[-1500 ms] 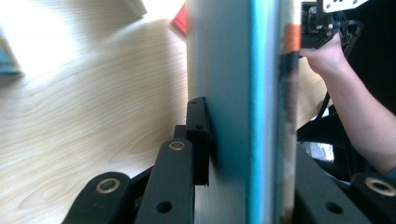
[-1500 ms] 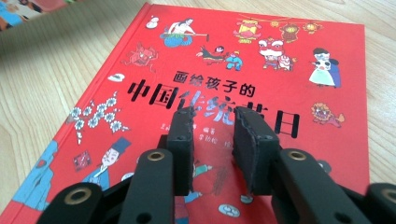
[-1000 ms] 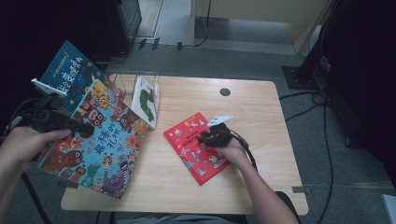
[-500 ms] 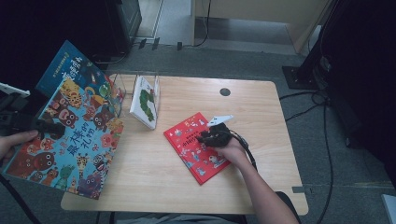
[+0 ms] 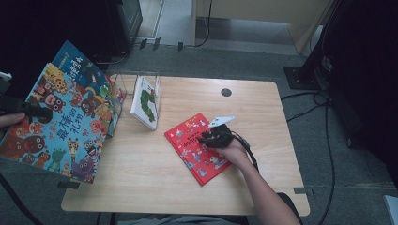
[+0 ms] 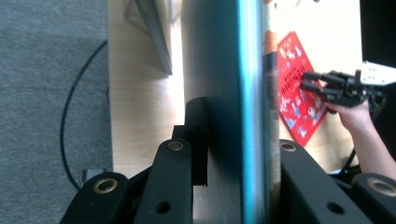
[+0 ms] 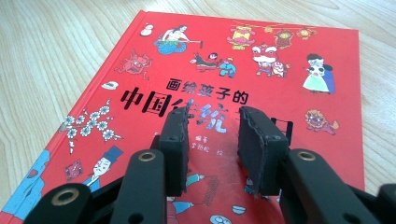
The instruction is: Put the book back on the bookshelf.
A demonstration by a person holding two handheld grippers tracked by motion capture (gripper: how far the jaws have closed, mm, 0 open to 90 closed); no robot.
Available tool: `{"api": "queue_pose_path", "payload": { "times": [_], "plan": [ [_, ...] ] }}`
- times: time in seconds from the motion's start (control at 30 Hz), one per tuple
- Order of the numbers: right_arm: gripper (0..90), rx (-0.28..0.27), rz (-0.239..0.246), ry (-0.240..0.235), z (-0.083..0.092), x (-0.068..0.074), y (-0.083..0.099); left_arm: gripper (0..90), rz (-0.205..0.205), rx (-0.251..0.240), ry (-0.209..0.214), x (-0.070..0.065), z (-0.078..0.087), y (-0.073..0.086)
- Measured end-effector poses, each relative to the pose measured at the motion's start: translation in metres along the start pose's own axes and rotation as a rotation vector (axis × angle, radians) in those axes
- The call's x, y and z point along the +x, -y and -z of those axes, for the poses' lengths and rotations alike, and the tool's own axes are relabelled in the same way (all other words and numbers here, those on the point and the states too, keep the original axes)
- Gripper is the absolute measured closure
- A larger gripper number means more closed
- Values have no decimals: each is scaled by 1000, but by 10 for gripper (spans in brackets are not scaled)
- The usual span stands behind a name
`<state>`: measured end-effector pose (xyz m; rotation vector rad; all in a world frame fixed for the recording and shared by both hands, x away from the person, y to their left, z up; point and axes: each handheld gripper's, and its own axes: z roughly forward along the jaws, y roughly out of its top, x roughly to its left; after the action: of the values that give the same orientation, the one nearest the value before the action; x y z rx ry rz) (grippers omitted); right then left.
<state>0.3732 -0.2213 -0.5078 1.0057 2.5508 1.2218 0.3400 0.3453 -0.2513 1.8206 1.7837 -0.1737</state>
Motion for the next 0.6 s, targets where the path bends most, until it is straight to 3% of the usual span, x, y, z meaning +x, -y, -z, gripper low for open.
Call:
{"api": "queue_pose_path", "payload": {
  "times": [0.23, 0.47, 0.6],
  "plan": [
    [619, 0, -3, -11, 1, 4, 2, 784, 18, -23, -17, 2, 4, -31],
    [606, 22, 9, -12, 4, 12, 3, 781, 7, -22, -27, 0, -12, -59],
    [608, 7, -13, 21, 8, 14, 8, 787, -4, -26, -33, -1, -23, -76]
  ]
}}
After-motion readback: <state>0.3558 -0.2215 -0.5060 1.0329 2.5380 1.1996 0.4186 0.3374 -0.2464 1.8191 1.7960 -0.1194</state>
